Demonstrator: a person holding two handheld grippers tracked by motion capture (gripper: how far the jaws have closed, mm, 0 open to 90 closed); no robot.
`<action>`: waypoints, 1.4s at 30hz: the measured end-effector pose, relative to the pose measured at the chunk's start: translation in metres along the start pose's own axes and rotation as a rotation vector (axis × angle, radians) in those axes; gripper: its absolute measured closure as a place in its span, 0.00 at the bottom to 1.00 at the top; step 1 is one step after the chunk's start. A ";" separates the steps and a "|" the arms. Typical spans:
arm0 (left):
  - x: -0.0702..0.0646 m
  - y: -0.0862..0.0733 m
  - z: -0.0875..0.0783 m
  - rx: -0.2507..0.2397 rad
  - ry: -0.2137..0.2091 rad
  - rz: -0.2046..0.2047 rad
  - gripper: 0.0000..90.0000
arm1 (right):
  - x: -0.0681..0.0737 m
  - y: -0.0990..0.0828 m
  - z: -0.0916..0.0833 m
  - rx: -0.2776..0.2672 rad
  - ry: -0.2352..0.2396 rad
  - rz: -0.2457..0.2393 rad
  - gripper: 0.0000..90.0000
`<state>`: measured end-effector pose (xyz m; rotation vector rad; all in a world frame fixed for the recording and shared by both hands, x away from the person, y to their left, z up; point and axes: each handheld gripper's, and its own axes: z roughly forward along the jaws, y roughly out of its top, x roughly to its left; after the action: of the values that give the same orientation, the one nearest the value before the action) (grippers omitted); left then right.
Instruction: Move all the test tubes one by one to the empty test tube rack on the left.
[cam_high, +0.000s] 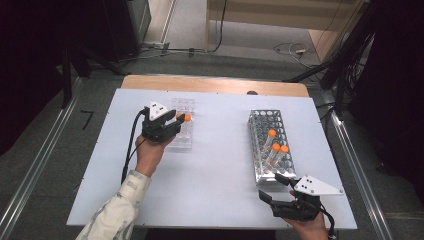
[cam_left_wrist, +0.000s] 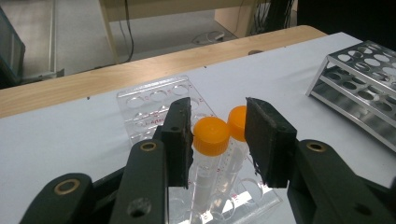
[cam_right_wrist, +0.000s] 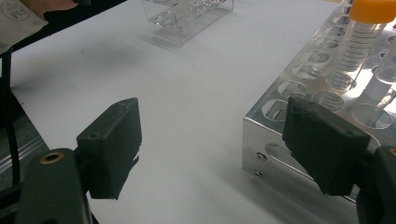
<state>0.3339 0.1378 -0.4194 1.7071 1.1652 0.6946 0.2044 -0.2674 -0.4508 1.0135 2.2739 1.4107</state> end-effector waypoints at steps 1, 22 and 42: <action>0.000 0.000 -0.001 -0.001 -0.001 0.000 0.66 | 0.000 0.000 0.000 -0.001 -0.001 -0.002 0.20; -0.011 -0.021 -0.044 -0.050 -0.062 -0.058 0.37 | -0.007 -0.001 -0.003 -0.016 -0.052 0.014 0.20; -0.019 -0.047 -0.058 -0.026 -0.071 -0.064 0.30 | -0.058 0.008 0.003 -0.061 -0.213 0.050 0.47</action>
<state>0.2591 0.1475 -0.4370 1.6522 1.1508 0.6027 0.2508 -0.3035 -0.4521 1.1491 2.0545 1.3135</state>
